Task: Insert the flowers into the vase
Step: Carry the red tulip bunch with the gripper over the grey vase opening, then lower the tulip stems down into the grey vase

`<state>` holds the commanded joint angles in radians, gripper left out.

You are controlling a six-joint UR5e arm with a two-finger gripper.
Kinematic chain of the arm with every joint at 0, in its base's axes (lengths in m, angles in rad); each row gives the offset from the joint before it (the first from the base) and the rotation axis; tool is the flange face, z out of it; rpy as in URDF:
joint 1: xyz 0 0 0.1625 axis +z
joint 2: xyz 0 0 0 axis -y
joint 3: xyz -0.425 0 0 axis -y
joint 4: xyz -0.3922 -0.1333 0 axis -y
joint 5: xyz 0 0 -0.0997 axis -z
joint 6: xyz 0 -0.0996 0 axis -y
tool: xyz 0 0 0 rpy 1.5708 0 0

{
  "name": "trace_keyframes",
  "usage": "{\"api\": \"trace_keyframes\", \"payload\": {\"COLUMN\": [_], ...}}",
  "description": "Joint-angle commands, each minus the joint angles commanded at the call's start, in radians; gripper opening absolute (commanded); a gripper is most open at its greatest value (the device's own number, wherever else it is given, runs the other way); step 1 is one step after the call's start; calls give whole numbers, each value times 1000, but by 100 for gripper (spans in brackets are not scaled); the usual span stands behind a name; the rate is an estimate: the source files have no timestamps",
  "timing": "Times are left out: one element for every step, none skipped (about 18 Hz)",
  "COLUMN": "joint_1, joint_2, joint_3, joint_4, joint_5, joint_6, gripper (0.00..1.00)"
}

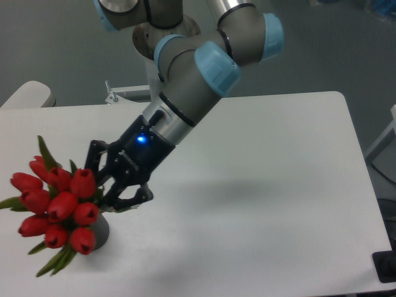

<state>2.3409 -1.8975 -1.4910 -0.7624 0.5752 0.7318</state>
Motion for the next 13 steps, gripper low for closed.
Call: {"api": "trace_keyframes", "payload": {"joint_1": [-6,-8,-11,-14,-18,-18,-20,-17,-14,-12,-14,-17,-18], "joint_2": [0,0,-2,-8,-11,-12,-14,-18,-24,-25,-26,-28,-28], "joint_3": [2,3,5,9,8,5,3,3,2,-3,-3,-3,-3], "joint_4": [0,2,8,24,34,40,43,43,43,45,45,45,45], "joint_5": [0,-2,-14,-37,-60,-84,-115,-167,-225,-257,-273,-275,-279], "joint_6": [-12,-9,-6,-11,-8,-9,-8,-8,-5,1,4,7,9], "gripper": [31,31,31,31,31,31,30,28,27,27,28,28,28]}}
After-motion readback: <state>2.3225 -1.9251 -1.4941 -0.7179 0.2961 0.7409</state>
